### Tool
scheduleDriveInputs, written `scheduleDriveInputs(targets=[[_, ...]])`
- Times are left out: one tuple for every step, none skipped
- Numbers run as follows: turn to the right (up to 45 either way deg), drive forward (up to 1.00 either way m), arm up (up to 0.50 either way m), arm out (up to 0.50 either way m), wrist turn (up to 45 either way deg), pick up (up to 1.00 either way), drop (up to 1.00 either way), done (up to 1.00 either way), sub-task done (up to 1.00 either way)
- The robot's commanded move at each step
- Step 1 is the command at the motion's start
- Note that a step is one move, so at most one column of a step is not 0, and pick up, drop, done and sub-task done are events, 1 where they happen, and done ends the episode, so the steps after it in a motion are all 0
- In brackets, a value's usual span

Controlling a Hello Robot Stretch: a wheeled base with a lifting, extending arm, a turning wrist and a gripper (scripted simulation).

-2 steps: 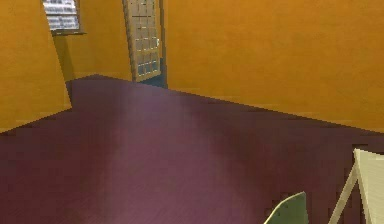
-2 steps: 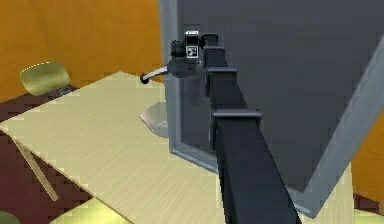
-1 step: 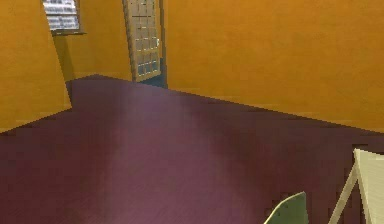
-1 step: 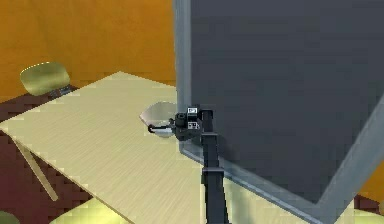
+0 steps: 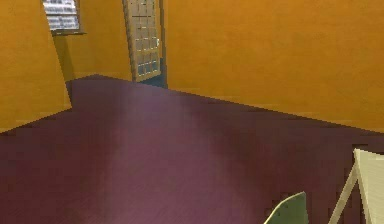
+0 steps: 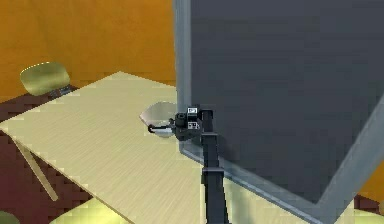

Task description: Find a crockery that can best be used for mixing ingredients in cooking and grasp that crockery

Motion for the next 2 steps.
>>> scheduleDriveInputs(targets=[[0.0,0.0,0.1,0.0,0.0,0.0,0.0,0.0,0.0],[0.0,0.0,0.0,0.0,0.0,0.0,0.0,1.0,0.0]])
